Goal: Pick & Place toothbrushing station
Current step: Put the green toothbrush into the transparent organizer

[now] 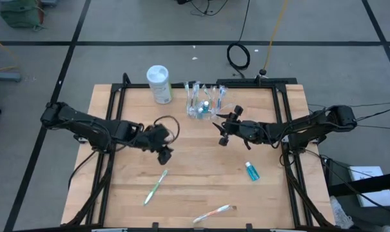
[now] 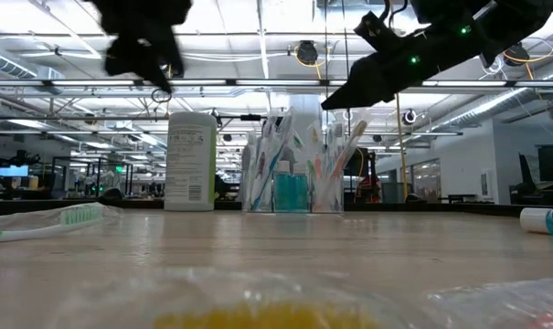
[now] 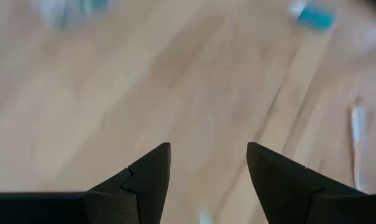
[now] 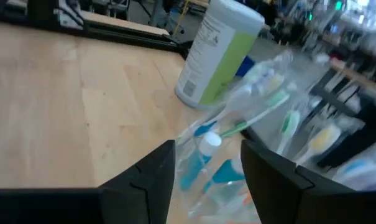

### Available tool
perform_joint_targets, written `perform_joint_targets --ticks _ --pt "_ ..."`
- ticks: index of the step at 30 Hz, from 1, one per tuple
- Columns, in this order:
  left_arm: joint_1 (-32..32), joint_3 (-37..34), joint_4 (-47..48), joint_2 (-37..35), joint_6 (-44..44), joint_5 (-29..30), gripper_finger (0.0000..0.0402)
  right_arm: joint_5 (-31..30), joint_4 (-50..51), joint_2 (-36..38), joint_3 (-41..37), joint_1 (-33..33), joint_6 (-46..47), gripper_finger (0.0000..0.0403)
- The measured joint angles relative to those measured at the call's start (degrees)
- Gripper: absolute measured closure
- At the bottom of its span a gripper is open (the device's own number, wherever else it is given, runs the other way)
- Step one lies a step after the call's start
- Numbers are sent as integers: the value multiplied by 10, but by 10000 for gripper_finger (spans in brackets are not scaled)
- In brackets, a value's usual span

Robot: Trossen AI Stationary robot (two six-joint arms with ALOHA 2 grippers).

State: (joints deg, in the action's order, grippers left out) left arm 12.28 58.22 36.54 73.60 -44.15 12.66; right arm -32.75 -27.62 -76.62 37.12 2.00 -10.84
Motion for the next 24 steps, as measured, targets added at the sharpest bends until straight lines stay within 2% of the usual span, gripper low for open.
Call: perform_joint_targets --ticks 5,8,14,24 --pt "60 0 104 23 -151 -4 183 0 3 0 0 0 56 226" --pt "94 0 109 53 -200 -5 183 0 5 0 0 0 57 228" --pt "136 0 77 141 -227 -55 183 0 1 0 0 0 56 226" --pt "110 0 55 267 -280 -142 183 0 0 0 0 0 -7 231"
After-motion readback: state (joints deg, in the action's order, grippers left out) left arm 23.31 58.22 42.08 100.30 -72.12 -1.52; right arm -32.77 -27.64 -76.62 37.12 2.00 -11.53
